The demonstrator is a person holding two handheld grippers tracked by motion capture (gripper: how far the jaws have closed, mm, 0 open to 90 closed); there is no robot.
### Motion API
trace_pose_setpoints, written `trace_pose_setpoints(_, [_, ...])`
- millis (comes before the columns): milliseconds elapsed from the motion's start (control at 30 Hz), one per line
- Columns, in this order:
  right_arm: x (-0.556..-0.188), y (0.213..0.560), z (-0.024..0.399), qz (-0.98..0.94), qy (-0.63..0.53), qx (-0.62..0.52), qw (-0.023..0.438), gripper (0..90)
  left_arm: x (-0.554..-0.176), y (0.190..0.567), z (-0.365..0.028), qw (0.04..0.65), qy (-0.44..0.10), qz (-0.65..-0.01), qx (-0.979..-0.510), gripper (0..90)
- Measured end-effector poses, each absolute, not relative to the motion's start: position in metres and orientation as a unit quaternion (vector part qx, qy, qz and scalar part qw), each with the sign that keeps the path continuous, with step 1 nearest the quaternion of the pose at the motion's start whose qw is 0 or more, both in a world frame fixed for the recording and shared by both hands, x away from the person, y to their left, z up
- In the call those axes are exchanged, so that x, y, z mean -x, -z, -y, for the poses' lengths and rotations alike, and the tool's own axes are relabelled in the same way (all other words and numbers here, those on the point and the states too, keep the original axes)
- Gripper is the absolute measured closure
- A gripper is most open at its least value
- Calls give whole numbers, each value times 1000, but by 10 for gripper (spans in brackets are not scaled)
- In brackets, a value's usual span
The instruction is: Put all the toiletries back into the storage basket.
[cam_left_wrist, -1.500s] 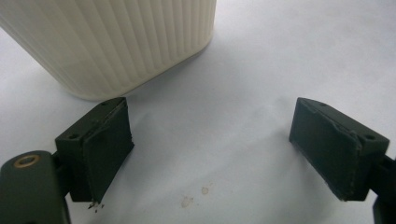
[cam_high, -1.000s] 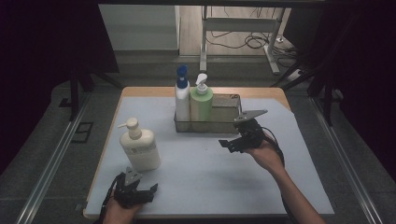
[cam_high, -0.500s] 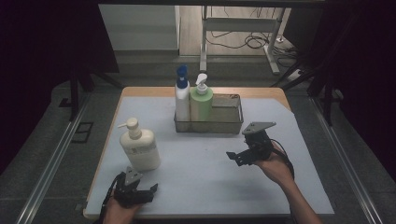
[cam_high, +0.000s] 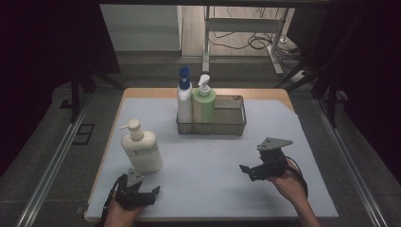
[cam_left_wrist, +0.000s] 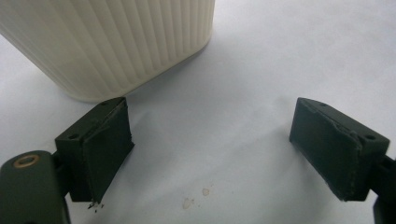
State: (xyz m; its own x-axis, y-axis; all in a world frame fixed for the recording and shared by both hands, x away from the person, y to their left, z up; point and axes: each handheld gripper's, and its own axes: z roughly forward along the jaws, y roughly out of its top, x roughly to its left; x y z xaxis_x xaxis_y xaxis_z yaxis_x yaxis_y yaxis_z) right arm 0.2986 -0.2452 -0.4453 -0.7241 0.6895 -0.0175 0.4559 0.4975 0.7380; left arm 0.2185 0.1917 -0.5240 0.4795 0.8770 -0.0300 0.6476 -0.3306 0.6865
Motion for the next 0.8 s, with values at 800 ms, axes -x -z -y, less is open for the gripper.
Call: trace_pose_setpoints(800, [-284,521,262,-847,-337,-384,145,0,-221,519,-201,331,-174,-489,-788,256])
